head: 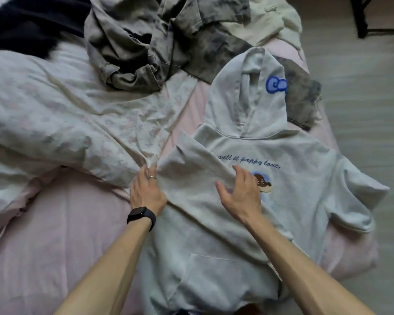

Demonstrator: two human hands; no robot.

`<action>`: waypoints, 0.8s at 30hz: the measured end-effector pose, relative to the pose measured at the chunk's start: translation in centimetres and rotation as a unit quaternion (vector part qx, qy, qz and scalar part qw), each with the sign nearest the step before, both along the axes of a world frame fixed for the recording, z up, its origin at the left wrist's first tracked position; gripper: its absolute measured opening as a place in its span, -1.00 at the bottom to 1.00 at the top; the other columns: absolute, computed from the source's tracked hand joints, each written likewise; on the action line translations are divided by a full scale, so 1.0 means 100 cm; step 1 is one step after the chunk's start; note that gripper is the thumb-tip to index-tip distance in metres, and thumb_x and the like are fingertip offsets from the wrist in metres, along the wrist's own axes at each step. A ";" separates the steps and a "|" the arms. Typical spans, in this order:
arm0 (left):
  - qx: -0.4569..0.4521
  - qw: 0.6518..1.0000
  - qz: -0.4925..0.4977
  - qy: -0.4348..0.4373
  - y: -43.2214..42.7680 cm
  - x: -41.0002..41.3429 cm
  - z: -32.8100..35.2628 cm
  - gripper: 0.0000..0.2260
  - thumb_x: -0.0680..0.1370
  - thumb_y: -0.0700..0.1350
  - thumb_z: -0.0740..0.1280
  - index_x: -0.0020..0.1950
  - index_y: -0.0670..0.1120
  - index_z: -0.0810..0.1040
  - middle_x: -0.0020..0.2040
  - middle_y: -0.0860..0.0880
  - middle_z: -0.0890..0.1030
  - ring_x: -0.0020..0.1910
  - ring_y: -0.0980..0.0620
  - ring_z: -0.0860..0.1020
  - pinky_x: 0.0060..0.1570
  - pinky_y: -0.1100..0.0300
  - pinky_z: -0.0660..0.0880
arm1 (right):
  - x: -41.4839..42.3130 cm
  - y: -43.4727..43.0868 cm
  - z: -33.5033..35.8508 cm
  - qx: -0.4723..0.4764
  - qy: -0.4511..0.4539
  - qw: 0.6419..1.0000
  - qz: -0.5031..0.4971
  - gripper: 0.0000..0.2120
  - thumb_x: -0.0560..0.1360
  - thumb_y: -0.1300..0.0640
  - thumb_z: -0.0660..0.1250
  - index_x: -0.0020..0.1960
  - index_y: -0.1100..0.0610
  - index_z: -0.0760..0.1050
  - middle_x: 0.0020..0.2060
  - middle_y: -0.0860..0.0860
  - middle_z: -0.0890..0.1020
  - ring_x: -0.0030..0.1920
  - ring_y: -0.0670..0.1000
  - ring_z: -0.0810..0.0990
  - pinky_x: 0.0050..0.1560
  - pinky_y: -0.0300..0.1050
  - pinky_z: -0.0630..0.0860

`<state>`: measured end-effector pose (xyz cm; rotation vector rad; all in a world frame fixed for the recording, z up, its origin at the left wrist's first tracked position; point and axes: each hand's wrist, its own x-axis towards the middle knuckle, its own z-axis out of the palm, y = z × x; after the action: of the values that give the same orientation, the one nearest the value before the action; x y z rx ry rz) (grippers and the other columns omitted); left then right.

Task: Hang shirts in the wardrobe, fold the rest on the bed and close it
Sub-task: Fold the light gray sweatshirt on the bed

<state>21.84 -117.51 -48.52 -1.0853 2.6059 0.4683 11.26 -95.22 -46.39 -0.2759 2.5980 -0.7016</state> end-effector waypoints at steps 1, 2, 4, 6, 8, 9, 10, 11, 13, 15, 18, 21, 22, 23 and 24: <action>0.031 0.999 0.025 -0.007 -0.016 -0.004 -0.004 -0.26 0.42 -0.27 0.32 0.57 0.02 0.17 0.43 -0.13 0.34 0.37 -0.19 0.37 0.35 -0.07 0.35 | -0.015 -0.036 -0.001 -0.019 0.001 1.000 0.022 -0.38 0.51 -0.18 0.37 0.43 0.16 0.37 0.30 0.12 0.51 0.32 0.18 0.43 0.33 0.10 0.36; 0.063 0.997 0.028 -0.033 -0.026 -0.006 -0.006 -0.26 0.43 -0.25 0.32 0.57 0.04 0.13 0.36 -0.14 0.39 0.34 -0.19 0.38 0.32 -0.06 0.38 | -0.028 -0.065 -0.001 -0.032 -0.012 0.999 0.037 -0.35 0.52 -0.24 0.33 0.44 0.14 0.35 0.30 0.11 0.52 0.31 0.17 0.44 0.32 0.09 0.37; 0.100 0.991 -0.018 -0.091 -0.039 -0.011 -0.014 -0.31 0.47 -0.20 0.33 0.56 0.05 0.16 0.29 -0.15 0.44 0.31 -0.19 0.41 0.27 -0.04 0.43 | -0.055 -0.113 -0.004 -0.037 -0.067 0.996 0.051 -0.28 0.49 -0.33 0.29 0.46 0.11 0.30 0.33 0.10 0.52 0.33 0.17 0.46 0.32 0.10 0.41; 0.123 0.988 -0.035 -0.091 -0.053 -0.008 -0.022 -0.41 0.51 -0.18 0.31 0.52 0.04 0.26 0.27 -0.13 0.46 0.32 -0.17 0.43 0.25 0.00 0.44 | -0.072 -0.151 -0.013 0.019 -0.118 0.990 0.070 -0.32 0.50 -0.31 0.28 0.43 0.12 0.33 0.34 0.14 0.53 0.33 0.20 0.50 0.30 0.11 0.44; 0.153 0.986 -0.017 -0.058 -0.059 -0.001 -0.027 -0.51 0.52 -0.21 0.28 0.45 0.03 0.36 0.27 -0.11 0.47 0.31 -0.15 0.44 0.26 0.05 0.42 | -0.082 -0.162 -0.022 0.054 -0.114 0.991 0.052 -0.53 0.53 -0.19 0.25 0.25 0.14 0.47 0.21 0.22 0.61 0.22 0.24 0.57 0.19 0.05 0.49; 0.167 0.985 -0.006 -0.048 -0.064 0.007 -0.030 -0.53 0.52 -0.21 0.27 0.42 0.02 0.39 0.27 -0.10 0.47 0.30 -0.15 0.44 0.26 0.07 0.39 | -0.082 -0.163 -0.026 0.062 -0.109 0.992 0.032 -0.61 0.54 -0.15 0.23 0.15 0.13 0.50 0.16 0.22 0.63 0.18 0.25 0.58 0.12 0.03 0.48; 0.176 0.983 -0.010 -0.048 -0.063 0.010 -0.030 -0.55 0.52 -0.22 0.26 0.41 0.01 0.39 0.28 -0.10 0.46 0.29 -0.15 0.44 0.26 0.09 0.37 | -0.081 -0.153 -0.027 0.072 -0.110 0.991 0.007 -0.66 0.55 -0.13 0.21 0.10 0.12 0.49 0.13 0.22 0.63 0.15 0.25 0.58 0.07 0.03 0.45; 0.185 0.981 -0.015 -0.056 -0.061 0.015 -0.031 -0.55 0.52 -0.22 0.26 0.40 0.02 0.39 0.29 -0.09 0.46 0.27 -0.14 0.44 0.24 0.11 0.36 | -0.076 -0.140 -0.028 0.096 -0.114 0.989 -0.009 -0.69 0.56 -0.12 0.19 0.10 0.12 0.45 0.12 0.22 0.62 0.14 0.26 0.57 0.04 0.04 0.44; 0.203 0.976 -0.028 -0.074 -0.061 0.019 -0.028 -0.53 0.50 -0.23 0.25 0.40 0.04 0.37 0.31 -0.06 0.46 0.26 -0.14 0.45 0.22 0.10 0.38 | -0.065 -0.117 -0.030 0.143 -0.145 0.979 -0.017 -0.75 0.57 -0.02 0.19 0.12 0.14 0.40 0.08 0.21 0.60 0.07 0.25 0.56 -0.02 0.04 0.41; 0.192 0.976 -0.055 -0.091 -0.063 0.020 -0.025 -0.47 0.47 -0.24 0.25 0.42 0.08 0.36 0.28 -0.04 0.50 0.24 -0.15 0.47 0.19 0.05 0.44 | -0.062 -0.108 -0.029 0.135 -0.194 0.971 -0.025 -0.87 0.50 0.15 0.26 0.03 0.14 0.40 -0.04 0.15 0.60 -0.08 0.17 0.53 -0.14 -0.01 0.37; 0.184 0.977 -0.064 -0.093 -0.069 0.020 -0.021 -0.48 0.43 -0.15 0.26 0.39 0.12 0.38 0.22 -0.01 0.55 0.22 -0.14 0.51 0.11 0.04 0.43 | -0.077 -0.129 -0.025 0.026 -0.249 0.967 -0.046 -0.93 0.45 0.13 0.39 -0.15 0.11 0.52 -0.14 0.07 0.59 -0.24 -0.01 0.47 -0.21 -0.05 0.35; 0.194 0.978 -0.046 -0.063 -0.070 0.017 -0.022 -0.52 0.45 0.07 0.26 0.38 0.08 0.39 0.24 0.00 0.57 0.21 -0.12 0.53 0.13 0.05 0.40 | -0.095 -0.159 -0.025 -0.014 -0.267 0.963 0.035 -0.62 0.55 -0.19 0.32 -0.11 0.13 0.63 -0.17 -0.03 0.61 -0.16 -0.11 0.55 -0.09 -0.20 0.41; 0.198 0.978 -0.033 -0.049 -0.069 0.014 -0.020 -0.55 0.48 0.16 0.25 0.36 0.08 0.40 0.24 0.01 0.58 0.20 -0.12 0.54 0.11 0.05 0.41 | -0.099 -0.166 -0.026 0.013 -0.254 0.965 0.069 -0.59 0.59 -0.19 0.27 -0.12 0.15 0.61 -0.16 0.03 0.62 -0.10 -0.04 0.56 -0.04 -0.15 0.41; 0.195 0.980 -0.023 -0.040 -0.069 0.011 -0.020 -0.57 0.52 0.23 0.23 0.32 0.07 0.41 0.21 0.01 0.60 0.17 -0.12 0.56 0.07 0.05 0.42 | -0.103 -0.174 -0.030 0.043 -0.230 0.969 0.080 -0.59 0.61 -0.13 0.25 -0.19 0.16 0.57 -0.17 0.12 0.62 -0.07 0.06 0.57 -0.02 -0.08 0.40; 0.181 0.982 -0.028 -0.037 -0.069 0.007 -0.020 -0.60 0.56 0.26 0.20 0.27 0.06 0.43 0.18 -0.01 0.62 0.15 -0.13 0.57 0.05 0.05 0.40 | -0.104 -0.181 -0.032 0.060 -0.205 0.975 0.064 -0.60 0.61 -0.07 0.26 -0.29 0.15 0.51 -0.23 0.17 0.60 -0.08 0.13 0.56 -0.04 -0.06 0.42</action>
<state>22.58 -124.38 -50.48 -0.8872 2.3548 0.8317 0.83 -113.34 -49.59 -0.2302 2.1955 -0.4922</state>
